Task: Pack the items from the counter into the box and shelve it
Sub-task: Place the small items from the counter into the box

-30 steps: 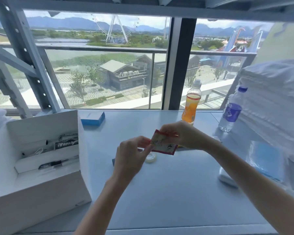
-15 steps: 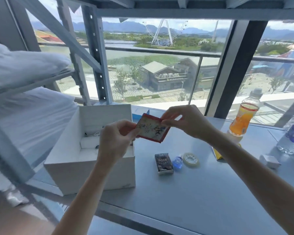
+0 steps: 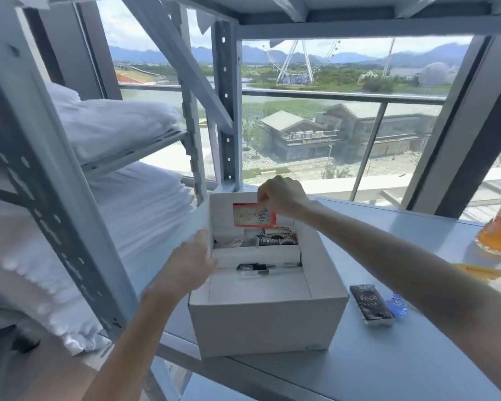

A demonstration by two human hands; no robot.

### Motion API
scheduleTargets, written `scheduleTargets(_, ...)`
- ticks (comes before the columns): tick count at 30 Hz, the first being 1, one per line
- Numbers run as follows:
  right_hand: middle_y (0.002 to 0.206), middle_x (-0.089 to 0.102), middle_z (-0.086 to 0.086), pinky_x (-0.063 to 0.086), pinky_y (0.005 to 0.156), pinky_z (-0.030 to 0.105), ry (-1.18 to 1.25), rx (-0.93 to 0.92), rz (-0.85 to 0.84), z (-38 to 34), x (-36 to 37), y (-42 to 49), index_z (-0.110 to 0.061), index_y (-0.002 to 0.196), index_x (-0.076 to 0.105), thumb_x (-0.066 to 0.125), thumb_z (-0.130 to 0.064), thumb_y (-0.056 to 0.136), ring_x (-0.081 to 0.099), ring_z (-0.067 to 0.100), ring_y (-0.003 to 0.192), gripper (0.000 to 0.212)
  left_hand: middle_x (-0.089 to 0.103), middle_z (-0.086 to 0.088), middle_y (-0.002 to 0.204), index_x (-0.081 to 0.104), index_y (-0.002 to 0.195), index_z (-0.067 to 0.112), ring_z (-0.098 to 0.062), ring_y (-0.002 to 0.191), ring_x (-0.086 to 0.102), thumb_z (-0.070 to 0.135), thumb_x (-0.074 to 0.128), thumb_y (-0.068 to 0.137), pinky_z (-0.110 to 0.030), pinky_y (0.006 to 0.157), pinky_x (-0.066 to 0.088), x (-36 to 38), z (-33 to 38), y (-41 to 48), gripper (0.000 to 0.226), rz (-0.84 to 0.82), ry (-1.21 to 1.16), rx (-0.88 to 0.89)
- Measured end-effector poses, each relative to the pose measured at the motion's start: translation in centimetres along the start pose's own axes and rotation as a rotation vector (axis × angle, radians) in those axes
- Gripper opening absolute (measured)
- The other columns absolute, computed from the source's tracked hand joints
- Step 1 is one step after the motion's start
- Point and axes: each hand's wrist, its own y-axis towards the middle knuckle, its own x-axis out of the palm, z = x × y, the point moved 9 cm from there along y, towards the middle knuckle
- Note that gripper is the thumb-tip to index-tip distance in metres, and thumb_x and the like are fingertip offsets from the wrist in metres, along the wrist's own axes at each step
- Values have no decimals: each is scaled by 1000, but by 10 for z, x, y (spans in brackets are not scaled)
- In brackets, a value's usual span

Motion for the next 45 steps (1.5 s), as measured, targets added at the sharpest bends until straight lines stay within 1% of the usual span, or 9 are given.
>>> scheduleTargets(5,87,71,0,57,71,32,-104,25,-67,-1,41,32,-14,87,71,60,-15,89,67,18,77,11,42,-9,136,26,140,13,-30,119,48,11,39,94,-35,94,40,15,0,10,48,-42,181,32)
scheduleTargets(11,84,72,-4,45,61,23,-126,-26,50,-2,52,50,-16,85,72,57,-18,90,63,14,74,16,50,-9,118,32,134,12,-30,102,54,4,34,90,-30,72,39,14,1,14,46,42,187,65)
scheduleTargets(17,87,72,-4,52,75,31,2,-34,-12,-6,73,56,-22,91,73,63,-25,86,63,16,79,11,52,-7,123,24,143,16,-29,106,53,5,34,90,-29,74,37,10,-3,11,55,110,53,87)
scheduleTargets(23,85,70,-5,43,61,23,16,-46,-239,2,100,48,-22,85,74,71,-27,79,61,15,74,8,53,-2,128,25,144,21,-27,107,54,3,32,89,-32,81,42,8,-3,9,59,108,-26,82)
scheduleTargets(26,89,69,-3,48,64,28,-44,-54,-206,2,101,51,-21,86,74,71,-29,79,62,18,79,10,49,-1,135,24,145,21,-28,114,52,3,31,90,-32,88,41,7,-3,8,59,104,-27,71)
scheduleTargets(32,94,71,0,50,71,31,-66,-87,-134,-5,106,50,-21,91,73,67,-28,83,63,23,84,12,50,-2,135,27,144,20,-28,113,52,3,31,90,-32,86,41,7,-4,7,57,88,-9,45)
scheduleTargets(39,101,63,2,43,64,30,-321,-179,-98,-18,120,42,-16,100,68,55,-12,88,62,25,92,18,47,-3,139,22,146,19,-28,116,51,7,33,92,-33,91,41,10,-4,8,56,59,26,32)
scheduleTargets(43,102,65,-3,47,69,30,-161,-143,-66,-20,93,39,-19,96,69,66,-27,84,62,21,89,14,44,-4,141,22,146,17,-27,119,49,16,37,93,-33,95,39,12,-3,7,55,17,36,42)
scheduleTargets(45,97,69,-4,53,73,32,-38,-81,-70,-10,71,32,-20,91,71,67,-24,83,65,17,86,10,33,-6,148,21,146,16,-25,125,44,20,39,94,-32,99,37,11,-1,7,55,12,47,52)
